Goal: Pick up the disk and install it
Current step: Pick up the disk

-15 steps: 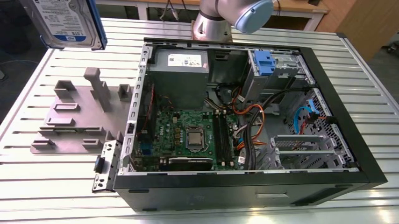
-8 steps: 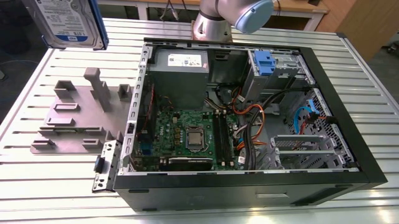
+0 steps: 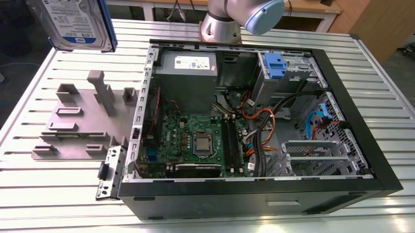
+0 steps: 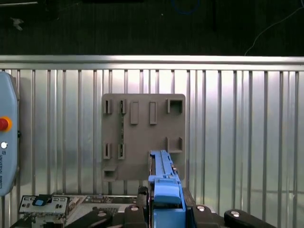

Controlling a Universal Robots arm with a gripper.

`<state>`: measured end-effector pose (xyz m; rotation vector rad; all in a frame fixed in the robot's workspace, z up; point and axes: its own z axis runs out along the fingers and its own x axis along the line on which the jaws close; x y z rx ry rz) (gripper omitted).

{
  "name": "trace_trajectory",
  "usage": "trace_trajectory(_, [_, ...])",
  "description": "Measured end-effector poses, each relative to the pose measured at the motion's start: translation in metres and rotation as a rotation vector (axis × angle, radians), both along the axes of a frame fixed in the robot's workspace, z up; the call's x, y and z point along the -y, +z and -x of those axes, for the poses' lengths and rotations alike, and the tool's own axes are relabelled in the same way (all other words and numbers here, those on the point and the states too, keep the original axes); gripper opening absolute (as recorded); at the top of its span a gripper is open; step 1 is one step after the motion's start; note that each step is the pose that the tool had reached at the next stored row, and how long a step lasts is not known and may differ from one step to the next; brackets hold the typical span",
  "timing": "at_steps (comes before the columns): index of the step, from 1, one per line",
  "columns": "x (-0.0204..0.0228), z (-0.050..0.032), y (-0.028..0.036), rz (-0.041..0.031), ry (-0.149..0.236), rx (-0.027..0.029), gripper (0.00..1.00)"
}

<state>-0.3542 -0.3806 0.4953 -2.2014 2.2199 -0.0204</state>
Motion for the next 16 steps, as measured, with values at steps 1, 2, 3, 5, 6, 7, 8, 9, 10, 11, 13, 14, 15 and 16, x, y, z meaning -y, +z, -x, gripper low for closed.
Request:
trace_trajectory(1, [0.0, -0.0003, 0.0, 0.0, 0.0, -0.0001, 0.36])
trace_trajectory(2, [0.0, -0.0008, 0.0, 0.0, 0.0, 0.0, 0.36])
trace_trajectory(3, [0.0, -0.0013, 0.0, 0.0, 0.0, -0.0001, 0.36])
trace_trajectory(5, [0.0001, -0.0024, 0.0, 0.0, 0.0, -0.0001, 0.36])
trace_trajectory(6, [0.0001, -0.003, 0.0001, 0.0001, 0.0, -0.0001, 0.36])
trace_trajectory(7, [0.0, -0.0036, 0.0, 0.0, 0.0, -0.0001, 0.36])
trace_trajectory(8, [0.0, -0.0042, 0.0001, 0.0001, 0.0, -0.0001, 0.36])
trace_trajectory(9, [0.0, -0.0045, 0.0, 0.0, 0.0, 0.0, 0.36])
trace_trajectory(10, [0.0, -0.0047, 0.0, 0.0, 0.0, 0.0, 0.36])
trace_trajectory(11, [0.0, -0.005, 0.0, 0.0, 0.0, -0.0001, 0.36])
trace_trajectory(13, [0.0001, -0.0064, 0.0001, 0.0, 0.0, -0.0001, 0.36])
trace_trajectory(14, [0.0001, -0.0075, 0.0, 0.0, 0.0, 0.0, 0.36])
trace_trajectory(15, [0.0, -0.0086, 0.0, 0.0, 0.0, -0.0001, 0.36])
trace_trajectory(16, [0.0001, -0.0096, 0.0, 0.0, 0.0, -0.0001, 0.36])
